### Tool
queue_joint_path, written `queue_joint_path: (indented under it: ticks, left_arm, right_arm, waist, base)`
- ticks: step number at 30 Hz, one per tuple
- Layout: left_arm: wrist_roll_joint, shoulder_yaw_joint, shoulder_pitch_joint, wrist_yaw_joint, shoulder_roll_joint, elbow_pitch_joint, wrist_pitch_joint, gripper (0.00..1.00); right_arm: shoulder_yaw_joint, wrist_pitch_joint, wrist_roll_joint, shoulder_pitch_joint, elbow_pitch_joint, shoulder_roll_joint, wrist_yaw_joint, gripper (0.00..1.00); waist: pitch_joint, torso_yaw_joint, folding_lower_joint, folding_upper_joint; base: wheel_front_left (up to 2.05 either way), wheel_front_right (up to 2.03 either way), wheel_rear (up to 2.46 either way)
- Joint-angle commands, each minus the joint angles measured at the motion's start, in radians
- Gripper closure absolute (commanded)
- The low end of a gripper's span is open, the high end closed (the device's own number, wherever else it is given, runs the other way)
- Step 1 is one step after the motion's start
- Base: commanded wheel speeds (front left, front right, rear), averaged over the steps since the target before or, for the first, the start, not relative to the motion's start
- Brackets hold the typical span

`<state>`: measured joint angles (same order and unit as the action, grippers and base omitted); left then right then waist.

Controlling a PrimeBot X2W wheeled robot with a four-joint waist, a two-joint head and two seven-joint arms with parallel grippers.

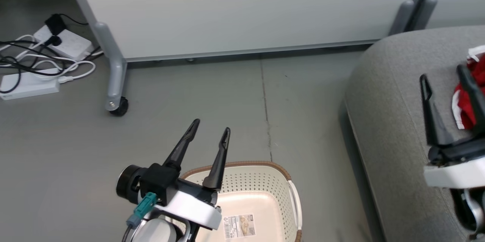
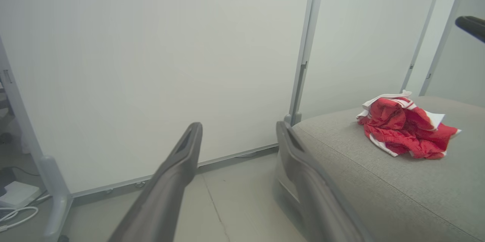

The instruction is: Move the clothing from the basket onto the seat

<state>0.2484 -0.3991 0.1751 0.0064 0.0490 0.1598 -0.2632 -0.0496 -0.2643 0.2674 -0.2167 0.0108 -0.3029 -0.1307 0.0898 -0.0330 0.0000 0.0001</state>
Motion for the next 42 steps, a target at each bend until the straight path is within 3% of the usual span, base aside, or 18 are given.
queue_joint_path:
  ticks: [1,6,13,17,25,42]
  left_arm:
    - [0.003,0.019,-0.015,0.014,0.003,-0.006,-0.001,0.00]
    - [0.036,0.082,-0.053,0.065,0.003,-0.019,-0.001,0.00]
    - [-0.009,0.113,-0.100,0.092,0.003,0.004,-0.001,0.00]
    - [-0.072,0.116,-0.122,0.115,0.003,0.029,-0.001,0.00]
    - [-0.072,0.147,-0.151,0.161,0.003,0.058,-0.001,0.00]
    - [0.037,0.180,-0.177,0.122,0.003,0.050,-0.001,0.00]
  right_arm:
    - [-0.003,-0.001,-0.015,0.026,-0.006,0.011,0.000,0.00]
    - [-0.005,-0.001,-0.058,0.096,0.006,0.077,0.000,0.00]
    - [0.006,-0.001,-0.095,0.159,0.033,0.163,0.000,0.00]
    - [0.005,-0.001,-0.115,0.185,0.058,0.189,0.000,0.00]
    - [0.005,-0.001,-0.125,0.218,0.085,0.216,0.000,0.00]
    - [-0.007,-0.001,-0.132,0.211,0.098,0.226,0.000,0.00]
  waist:
    - [-0.020,0.030,0.0000,-0.0001]
    - [-0.038,0.073,0.0000,-0.0001]
    - [-0.051,0.108,0.0000,-0.0001]
    - [-0.061,0.120,0.0000,-0.0001]
    - [-0.071,0.133,0.0000,-0.0001]
    - [-0.066,0.126,0.0000,-0.0001]
  base:
    - [0.00,0.00,0.00]
    - [0.00,0.00,0.00]
    - [0.00,0.00,0.00]
    - [0.00,0.00,0.00]
    - [0.00,0.00,0.00]
    - [0.00,0.00,0.00]
